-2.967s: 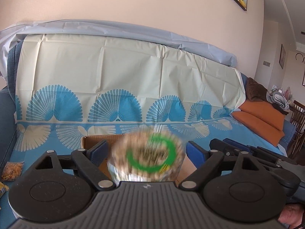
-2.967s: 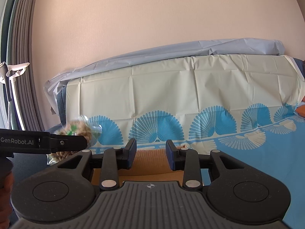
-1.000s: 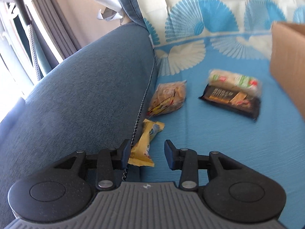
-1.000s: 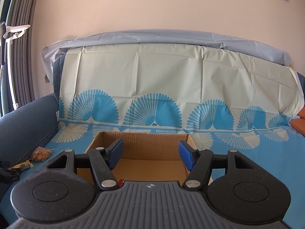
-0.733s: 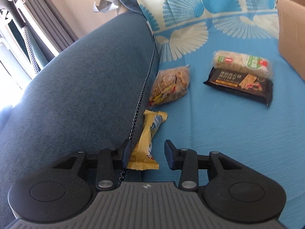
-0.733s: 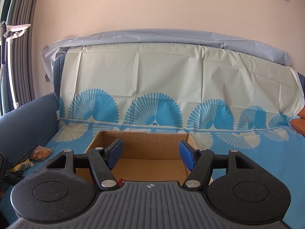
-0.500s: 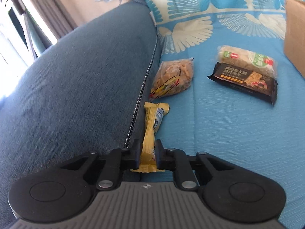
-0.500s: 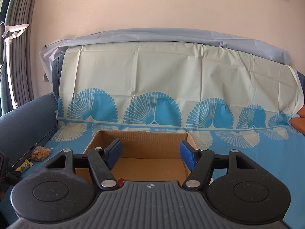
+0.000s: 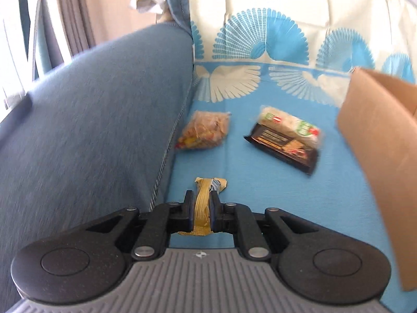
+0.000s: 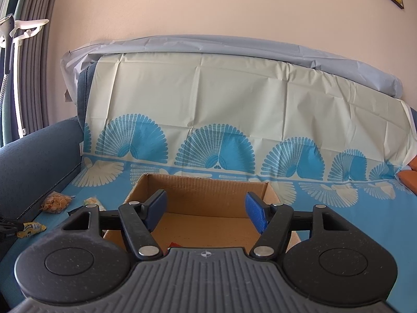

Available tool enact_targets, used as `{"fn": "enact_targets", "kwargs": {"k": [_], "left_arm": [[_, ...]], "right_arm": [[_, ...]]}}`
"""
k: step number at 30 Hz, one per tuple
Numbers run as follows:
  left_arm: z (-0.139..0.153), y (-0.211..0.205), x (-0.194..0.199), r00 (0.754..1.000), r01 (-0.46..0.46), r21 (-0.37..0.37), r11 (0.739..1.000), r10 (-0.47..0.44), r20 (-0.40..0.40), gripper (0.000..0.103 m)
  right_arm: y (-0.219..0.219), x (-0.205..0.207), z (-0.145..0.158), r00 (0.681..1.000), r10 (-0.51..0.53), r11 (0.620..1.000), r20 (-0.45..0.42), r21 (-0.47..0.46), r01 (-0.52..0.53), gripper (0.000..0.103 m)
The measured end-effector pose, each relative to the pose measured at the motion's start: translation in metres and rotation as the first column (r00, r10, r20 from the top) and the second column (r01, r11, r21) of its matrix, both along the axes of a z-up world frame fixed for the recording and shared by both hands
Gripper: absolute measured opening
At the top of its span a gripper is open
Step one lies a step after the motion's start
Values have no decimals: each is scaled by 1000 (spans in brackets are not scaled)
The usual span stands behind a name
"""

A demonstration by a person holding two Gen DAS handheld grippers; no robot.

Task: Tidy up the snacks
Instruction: 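Grasp the dark biscuit pack with the right gripper while the left holds the yellow bar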

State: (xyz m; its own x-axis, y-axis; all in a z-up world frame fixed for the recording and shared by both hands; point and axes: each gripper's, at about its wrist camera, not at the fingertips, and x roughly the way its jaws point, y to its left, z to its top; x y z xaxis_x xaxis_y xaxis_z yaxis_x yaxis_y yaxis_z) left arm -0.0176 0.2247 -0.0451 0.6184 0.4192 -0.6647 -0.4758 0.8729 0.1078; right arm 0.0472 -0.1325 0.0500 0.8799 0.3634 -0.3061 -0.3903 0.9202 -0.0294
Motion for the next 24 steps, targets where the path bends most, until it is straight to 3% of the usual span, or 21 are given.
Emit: {"fn": "enact_targets", "kwargs": {"k": [4, 8, 10, 12, 15, 19, 22, 24], "left_arm": [[7, -1, -18, 1000, 3, -139, 990, -4, -8, 12], [9, -5, -26, 998, 60, -187, 980, -63, -10, 18], [6, 0, -28, 997, 76, -236, 969, -72, 23, 47], [5, 8, -30, 997, 61, -280, 958, -47, 57, 54], [2, 15, -28, 995, 75, -333, 940, -51, 82, 54], [3, 18, -30, 992, 82, -337, 938, -44, 116, 54], [5, 18, -32, 991, 85, -327, 941, -45, 127, 54], [5, 20, -33, 990, 84, -332, 939, -42, 133, 54]], "right_arm": [[10, 3, -2, 1000, 15, 1000, -15, -5, -15, 41], [24, 6, -4, 997, 45, 999, -61, 5, -45, 37], [38, 7, -7, 992, 73, 997, -102, 26, -70, 37], [57, 6, -8, 984, 115, 993, -139, 45, -110, 37], [99, 2, -9, 963, 212, 977, -164, 46, -208, 39], [157, 5, -13, 925, 317, 947, -209, 26, -319, 51], [197, 17, -21, 899, 343, 935, -273, 7, -355, 69], [219, 29, -32, 883, 340, 933, -323, -3, -360, 69]]}}
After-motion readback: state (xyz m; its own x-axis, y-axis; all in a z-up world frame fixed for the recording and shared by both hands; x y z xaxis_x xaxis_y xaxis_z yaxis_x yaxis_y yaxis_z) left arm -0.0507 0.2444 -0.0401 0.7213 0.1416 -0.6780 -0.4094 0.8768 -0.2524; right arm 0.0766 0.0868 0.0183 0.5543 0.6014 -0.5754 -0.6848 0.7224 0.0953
